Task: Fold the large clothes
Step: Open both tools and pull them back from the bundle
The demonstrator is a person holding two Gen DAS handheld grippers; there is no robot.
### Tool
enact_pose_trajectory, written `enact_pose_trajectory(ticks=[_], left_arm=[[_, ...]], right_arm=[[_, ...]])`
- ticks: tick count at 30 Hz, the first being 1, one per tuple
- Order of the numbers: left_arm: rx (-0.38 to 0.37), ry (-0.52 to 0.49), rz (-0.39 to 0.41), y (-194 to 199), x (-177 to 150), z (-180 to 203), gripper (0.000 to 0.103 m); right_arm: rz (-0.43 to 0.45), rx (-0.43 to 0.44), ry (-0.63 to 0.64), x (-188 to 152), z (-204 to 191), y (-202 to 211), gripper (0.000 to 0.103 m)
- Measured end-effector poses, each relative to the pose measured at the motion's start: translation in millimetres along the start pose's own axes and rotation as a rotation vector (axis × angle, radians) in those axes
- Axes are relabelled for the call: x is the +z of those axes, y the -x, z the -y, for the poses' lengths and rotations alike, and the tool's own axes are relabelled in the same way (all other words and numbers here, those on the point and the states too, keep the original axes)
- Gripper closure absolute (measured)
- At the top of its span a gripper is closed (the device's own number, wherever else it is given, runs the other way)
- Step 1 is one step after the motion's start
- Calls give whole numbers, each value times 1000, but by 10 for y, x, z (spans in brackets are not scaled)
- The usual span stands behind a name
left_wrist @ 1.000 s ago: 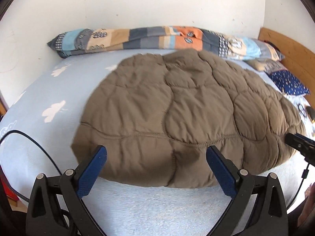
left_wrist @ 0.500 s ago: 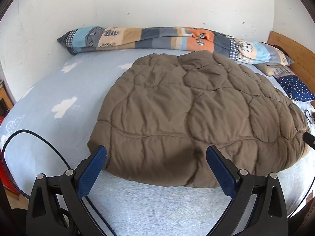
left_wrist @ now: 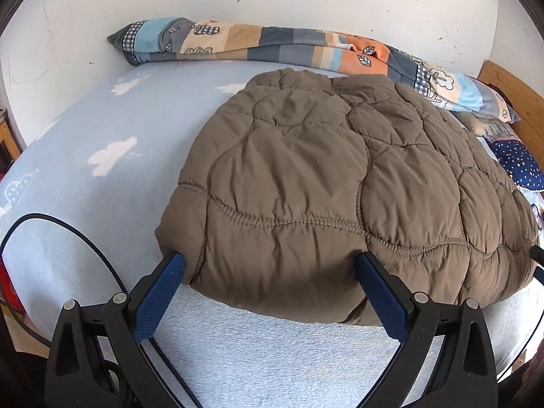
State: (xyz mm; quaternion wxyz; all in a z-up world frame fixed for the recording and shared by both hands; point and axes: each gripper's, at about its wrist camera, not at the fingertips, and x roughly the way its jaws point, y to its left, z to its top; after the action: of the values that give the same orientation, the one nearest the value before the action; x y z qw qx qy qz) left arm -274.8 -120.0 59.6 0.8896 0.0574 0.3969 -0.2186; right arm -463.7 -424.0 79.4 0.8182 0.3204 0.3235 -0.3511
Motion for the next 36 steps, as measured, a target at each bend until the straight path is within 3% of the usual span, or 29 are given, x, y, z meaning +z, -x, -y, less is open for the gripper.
enact_pose_trajectory(ticks=[5, 10, 13, 18, 26, 36], left_arm=[[8, 6, 16, 45, 17, -29, 2], [2, 17, -1, 0, 22, -51, 2], [2, 8, 27, 56, 30, -29, 2], [-4, -15, 75, 162, 34, 27, 2], [-10, -95, 118, 304, 15, 176, 2], [40, -106, 158, 439, 12, 210, 2]], right_arm=[[54, -2, -21, -6, 63, 143, 28], [-31, -17, -92, -33, 240, -30, 23], [-28, -8, -100, -50, 250, 4, 23], [57, -9, 11, -102, 5, 199, 23], [185, 48, 297, -402, -685, 546, 23], [174, 121, 417, -894, -1039, 734, 21]])
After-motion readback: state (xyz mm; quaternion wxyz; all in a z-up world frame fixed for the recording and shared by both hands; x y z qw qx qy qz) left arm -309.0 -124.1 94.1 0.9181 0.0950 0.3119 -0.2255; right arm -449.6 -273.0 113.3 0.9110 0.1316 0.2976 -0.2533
